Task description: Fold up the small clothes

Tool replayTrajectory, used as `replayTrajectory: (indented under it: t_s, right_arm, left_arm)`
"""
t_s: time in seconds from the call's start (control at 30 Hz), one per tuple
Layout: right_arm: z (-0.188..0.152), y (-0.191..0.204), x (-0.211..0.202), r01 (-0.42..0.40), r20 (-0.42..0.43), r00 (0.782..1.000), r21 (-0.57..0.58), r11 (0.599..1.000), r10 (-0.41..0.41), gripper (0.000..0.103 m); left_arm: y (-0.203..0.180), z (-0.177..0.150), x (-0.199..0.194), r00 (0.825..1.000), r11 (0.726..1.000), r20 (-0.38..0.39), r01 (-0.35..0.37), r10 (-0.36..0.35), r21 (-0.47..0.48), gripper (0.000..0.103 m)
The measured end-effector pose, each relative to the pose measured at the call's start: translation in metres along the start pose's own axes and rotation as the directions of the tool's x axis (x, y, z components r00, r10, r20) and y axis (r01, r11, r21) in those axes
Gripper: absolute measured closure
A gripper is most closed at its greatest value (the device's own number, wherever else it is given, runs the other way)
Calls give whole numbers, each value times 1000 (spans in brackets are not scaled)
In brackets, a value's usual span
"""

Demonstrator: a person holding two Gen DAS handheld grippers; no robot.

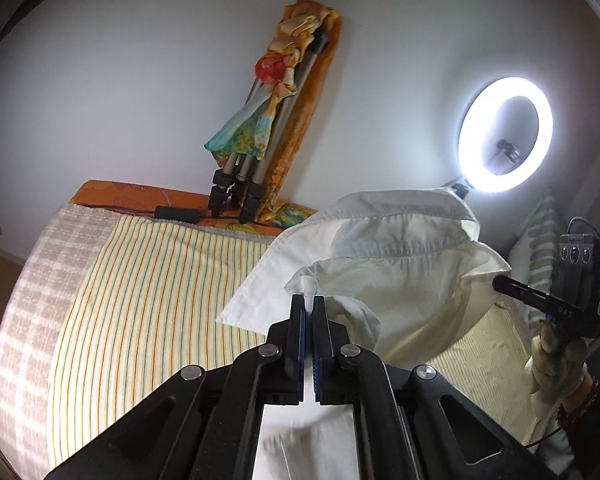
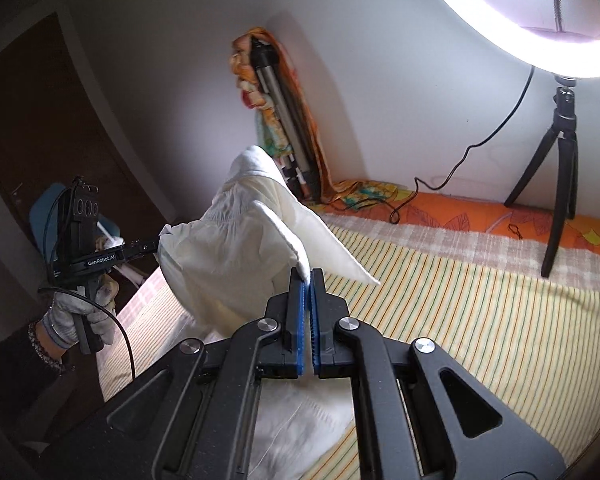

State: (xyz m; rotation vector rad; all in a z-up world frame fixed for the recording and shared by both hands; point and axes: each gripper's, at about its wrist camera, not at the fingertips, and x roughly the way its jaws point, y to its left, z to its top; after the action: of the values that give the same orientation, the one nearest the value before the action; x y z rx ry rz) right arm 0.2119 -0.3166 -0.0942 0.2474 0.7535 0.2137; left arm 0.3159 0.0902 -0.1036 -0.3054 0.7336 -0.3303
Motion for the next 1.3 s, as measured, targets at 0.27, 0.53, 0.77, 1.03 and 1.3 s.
replayTrajectory:
  t_s: [0.27,0.53,0.77,1.03,1.3]
  right_arm:
    - [-77,47,-43,22,-9,1000,-46,999,-23,99]
    - [-143,60,-56,69,-50,996,-54,996,-72,99]
    - [-182,67,-51,143,-141,977,-138,980,-162,99]
    - [-194,23,-80,104,-124,989,166,981,-83,96]
    - [-187,-8,-65,-167,-6,980,520,838,199,70]
  left_arm:
    - [-20,-72,-46,1000,998,0,-26,26,58,103]
    - [-29,-137,-66,998,996,-23,-56,57,75,103]
    - [-22,-193,-74,989,993,-120,-77,87,88,98]
    - [23,-182,-96,996,981,-90,9,-27,-192,62]
    - [22,-171,-59,963,914,-152,153,-224,-376,65]
